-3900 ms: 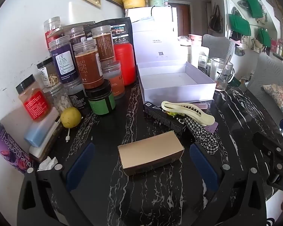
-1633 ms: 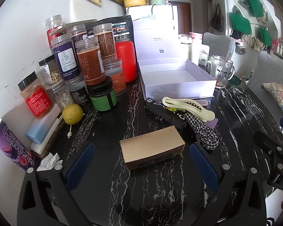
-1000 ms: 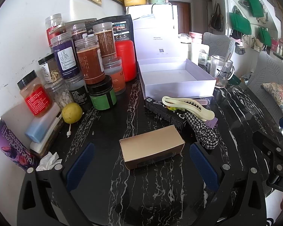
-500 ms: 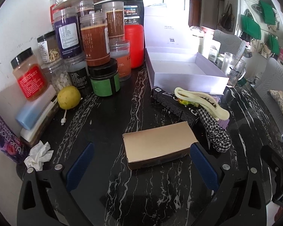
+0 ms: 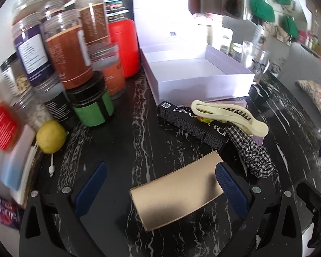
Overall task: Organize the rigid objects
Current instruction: 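Grasp the gold cardboard box with the left tool while the right tool approaches the gingham scrunchie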
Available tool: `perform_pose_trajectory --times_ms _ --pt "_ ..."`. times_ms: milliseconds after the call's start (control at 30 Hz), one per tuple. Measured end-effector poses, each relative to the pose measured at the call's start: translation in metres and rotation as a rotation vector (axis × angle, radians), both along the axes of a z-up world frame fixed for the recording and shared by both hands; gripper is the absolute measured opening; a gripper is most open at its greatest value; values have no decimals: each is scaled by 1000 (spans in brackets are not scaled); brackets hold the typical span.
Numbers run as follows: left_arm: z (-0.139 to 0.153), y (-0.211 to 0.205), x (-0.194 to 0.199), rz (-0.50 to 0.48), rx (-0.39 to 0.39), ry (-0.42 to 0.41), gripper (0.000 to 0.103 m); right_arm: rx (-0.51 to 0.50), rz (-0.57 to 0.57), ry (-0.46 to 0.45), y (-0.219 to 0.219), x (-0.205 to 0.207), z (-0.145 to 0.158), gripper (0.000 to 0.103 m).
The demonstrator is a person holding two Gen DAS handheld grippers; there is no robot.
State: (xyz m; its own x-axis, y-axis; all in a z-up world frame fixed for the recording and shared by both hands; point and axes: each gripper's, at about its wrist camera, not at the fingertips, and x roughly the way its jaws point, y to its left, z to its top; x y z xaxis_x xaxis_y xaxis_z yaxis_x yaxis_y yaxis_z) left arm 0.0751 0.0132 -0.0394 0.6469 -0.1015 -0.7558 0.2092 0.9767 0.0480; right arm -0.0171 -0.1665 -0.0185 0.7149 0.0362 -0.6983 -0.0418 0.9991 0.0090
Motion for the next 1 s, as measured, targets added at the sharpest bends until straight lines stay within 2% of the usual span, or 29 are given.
perform_pose_trajectory --times_ms 67,200,300,400,567,733,833,900,933,1000 --pt "-3 -4 4 -14 18 2 103 -3 4 3 2 1 -1 103" --pt "-1 -13 3 -89 2 18 103 -7 8 6 4 2 -2 103" --pt "0 -25 -4 -179 -7 11 103 6 16 9 3 2 -2 103" --pt "-4 -34 -6 -265 -13 43 103 10 13 7 1 1 -1 103" --pt "-11 -47 -5 -317 93 27 103 16 -2 9 -4 2 -2 103" --pt "-17 -40 -2 -378 55 98 103 26 4 17 -4 3 -5 103" --pt "-22 -39 -6 -388 88 92 103 24 13 15 -1 3 -5 103" --pt "-25 -37 -10 -386 99 91 100 17 18 11 1 2 -4 103" --pt "-25 -35 -11 -386 92 97 92 13 21 8 2 2 -5 103" --pt "-27 -30 -15 -363 96 80 86 8 26 3 3 2 -5 103"
